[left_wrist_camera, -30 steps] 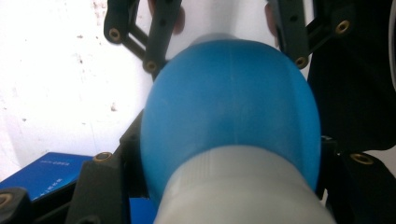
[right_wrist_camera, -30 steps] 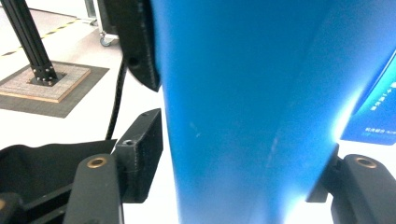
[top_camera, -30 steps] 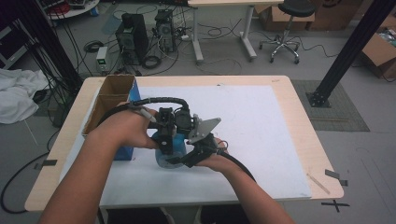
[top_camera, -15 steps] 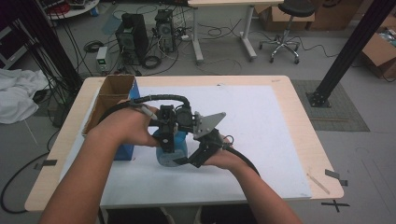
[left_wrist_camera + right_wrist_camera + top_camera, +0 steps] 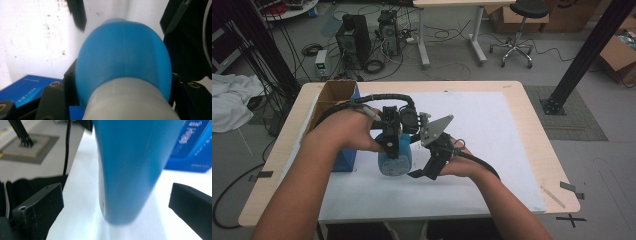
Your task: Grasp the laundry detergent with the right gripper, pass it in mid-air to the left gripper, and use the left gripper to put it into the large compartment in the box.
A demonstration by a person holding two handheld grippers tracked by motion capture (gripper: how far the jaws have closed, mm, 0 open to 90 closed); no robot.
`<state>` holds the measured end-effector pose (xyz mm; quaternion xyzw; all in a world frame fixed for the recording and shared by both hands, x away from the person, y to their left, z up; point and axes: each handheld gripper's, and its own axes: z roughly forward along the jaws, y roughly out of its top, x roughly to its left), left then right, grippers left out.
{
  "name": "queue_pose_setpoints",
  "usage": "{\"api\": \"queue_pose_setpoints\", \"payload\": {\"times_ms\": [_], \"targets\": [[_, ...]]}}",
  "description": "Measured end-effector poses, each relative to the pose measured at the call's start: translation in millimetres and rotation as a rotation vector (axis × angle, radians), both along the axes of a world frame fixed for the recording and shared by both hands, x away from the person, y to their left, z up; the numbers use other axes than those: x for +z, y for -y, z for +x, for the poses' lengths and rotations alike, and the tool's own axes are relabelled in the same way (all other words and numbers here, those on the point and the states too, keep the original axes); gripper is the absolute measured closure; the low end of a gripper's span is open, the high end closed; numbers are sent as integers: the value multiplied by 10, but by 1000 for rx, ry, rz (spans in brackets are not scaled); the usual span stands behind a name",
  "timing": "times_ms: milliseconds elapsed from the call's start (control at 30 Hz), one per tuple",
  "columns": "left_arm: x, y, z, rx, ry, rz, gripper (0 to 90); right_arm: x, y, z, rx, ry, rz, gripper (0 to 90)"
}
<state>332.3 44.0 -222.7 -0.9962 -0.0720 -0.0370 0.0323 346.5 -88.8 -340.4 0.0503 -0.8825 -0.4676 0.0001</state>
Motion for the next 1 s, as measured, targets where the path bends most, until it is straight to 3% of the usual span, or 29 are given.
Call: {"api": "queue_pose_setpoints", "payload": {"times_ms": [167, 267, 333, 367, 433, 533, 667, 733, 767, 800, 933, 1000], "targets": [[118, -54, 68, 57, -19, -6, 384, 222, 176, 46, -13, 34, -88, 0], [207, -109, 132, 128, -33, -8, 384, 292, 231, 55, -17, 49, -131, 0], [268, -170, 197, 206, -59, -20, 384, 359, 289, 64, -21, 59, -177, 0], [341, -243, 273, 271, -85, -43, 384, 404, 334, 72, -17, 62, -214, 0], [389, -282, 302, 299, -87, -55, 384, 417, 350, 75, -18, 62, -226, 0], [489, -360, 355, 366, -86, -73, 384, 445, 407, 87, -17, 70, -279, 0], [677, -484, 421, 500, -59, -80, 383, 473, 442, 94, -4, 75, -360, 0], [719, -510, 428, 521, -50, -78, 383, 489, 433, 81, 7, 86, -409, 0], [804, -572, 449, 572, -39, -74, 383, 502, 427, 74, 14, 89, -431, 0], [804, -572, 449, 572, -39, -74, 383, 502, 427, 74, 14, 89, -431, 0], [960, -717, 483, 669, -30, -59, 383, 561, 402, 44, 37, 105, -511, 0], [1049, -845, 503, 773, -22, -58, 382, 601, 405, 33, 48, 110, -556, 0]]}}
